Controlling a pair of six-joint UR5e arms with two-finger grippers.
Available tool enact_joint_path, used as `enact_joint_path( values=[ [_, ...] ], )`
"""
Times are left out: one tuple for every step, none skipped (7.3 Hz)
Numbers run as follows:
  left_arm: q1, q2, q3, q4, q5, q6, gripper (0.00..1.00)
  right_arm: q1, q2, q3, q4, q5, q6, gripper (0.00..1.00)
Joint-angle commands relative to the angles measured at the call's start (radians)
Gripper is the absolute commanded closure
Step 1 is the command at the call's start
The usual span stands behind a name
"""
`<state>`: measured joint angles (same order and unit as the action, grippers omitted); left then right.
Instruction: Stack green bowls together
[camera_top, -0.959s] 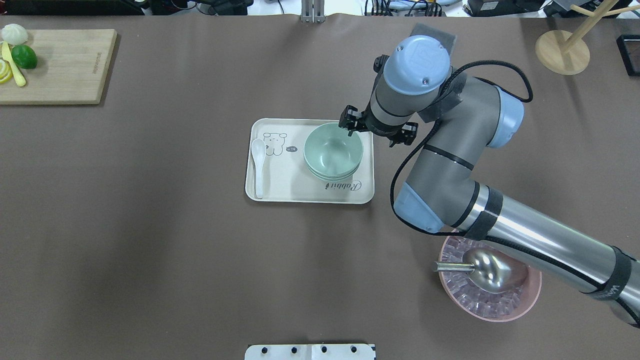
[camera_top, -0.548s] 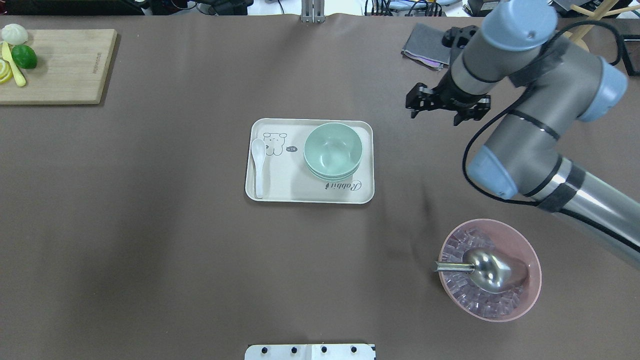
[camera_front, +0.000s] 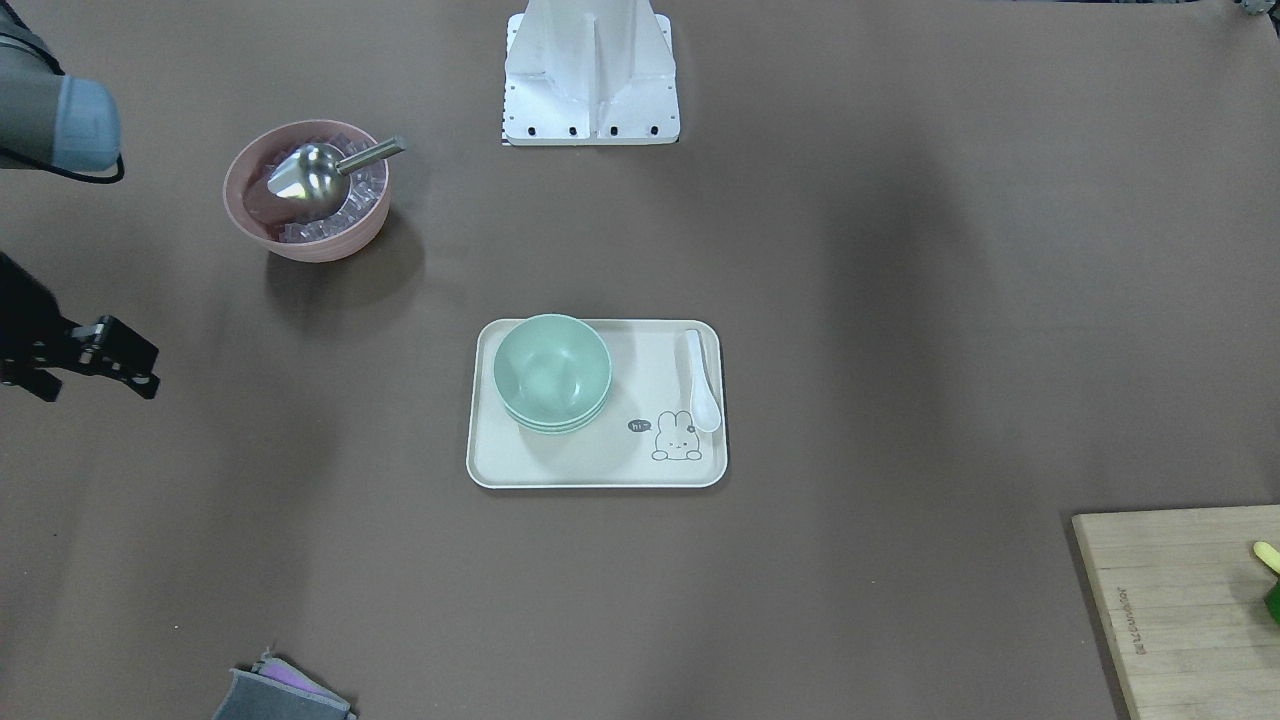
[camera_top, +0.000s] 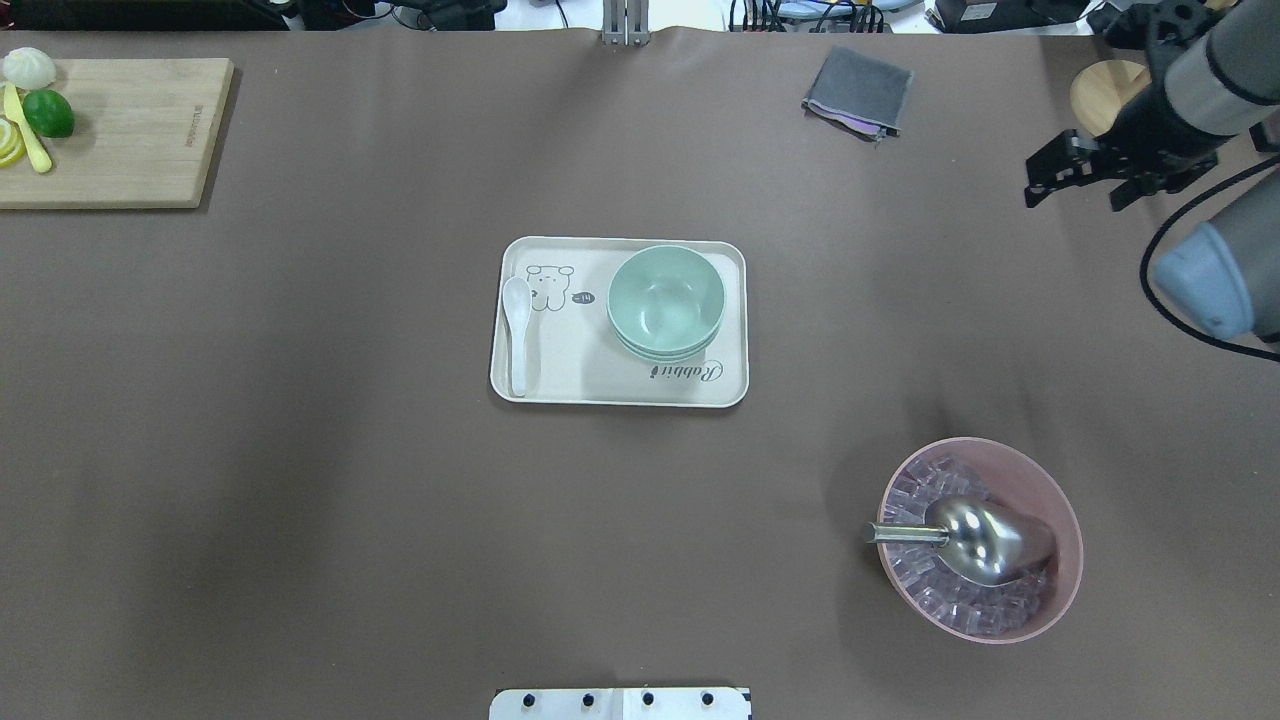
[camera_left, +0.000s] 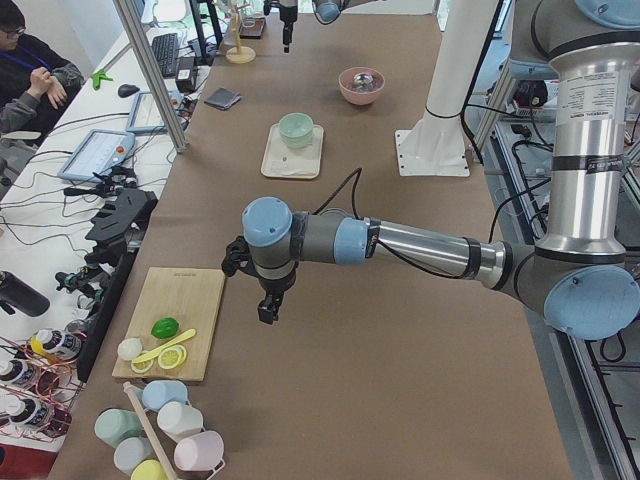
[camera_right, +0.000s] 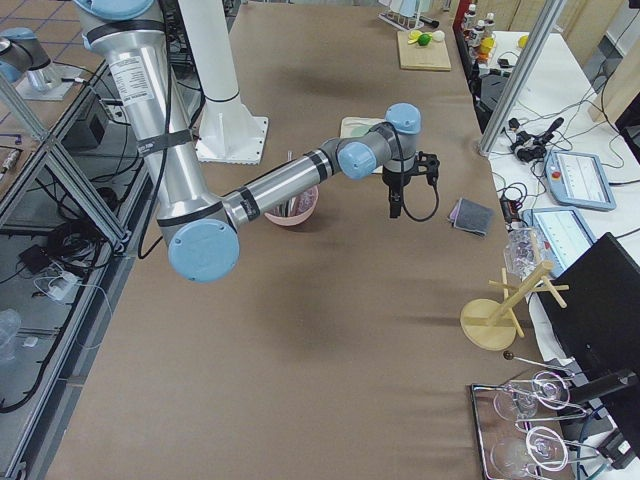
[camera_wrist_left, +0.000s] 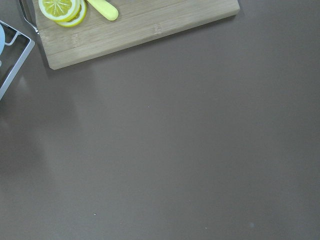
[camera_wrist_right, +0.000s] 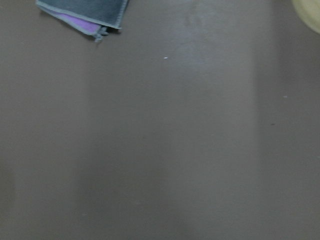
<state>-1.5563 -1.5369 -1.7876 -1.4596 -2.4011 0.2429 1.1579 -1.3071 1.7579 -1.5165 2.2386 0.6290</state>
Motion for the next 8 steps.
enact_joint_path(
  values=[
    [-0.004,0.004,0.002,-0.001,0.003,0.002,0.01,0.150,-0.092,0.002,-0.058,0.035,-0.263,0.00],
    [-0.004,0.047,-0.002,-0.011,0.000,0.010,0.01,0.210,-0.121,-0.002,-0.114,0.038,-0.394,0.00],
    [-0.004,0.057,-0.004,-0.010,0.000,0.010,0.01,0.254,-0.157,-0.008,-0.146,0.035,-0.505,0.00],
    [-0.002,0.078,0.000,-0.007,0.003,0.009,0.01,0.299,-0.203,-0.008,-0.152,0.036,-0.538,0.00],
    [-0.002,0.080,0.014,-0.005,0.002,0.009,0.01,0.345,-0.249,-0.002,-0.152,0.036,-0.598,0.00],
    [-0.002,0.080,0.022,-0.010,0.000,0.010,0.01,0.376,-0.289,-0.003,-0.154,0.033,-0.661,0.00],
    [-0.002,0.078,0.027,-0.010,-0.001,0.012,0.01,0.405,-0.326,-0.002,-0.146,0.023,-0.699,0.00],
    [-0.002,0.078,0.030,-0.010,0.000,0.012,0.01,0.428,-0.380,-0.009,-0.140,0.026,-0.701,0.00]
  ],
)
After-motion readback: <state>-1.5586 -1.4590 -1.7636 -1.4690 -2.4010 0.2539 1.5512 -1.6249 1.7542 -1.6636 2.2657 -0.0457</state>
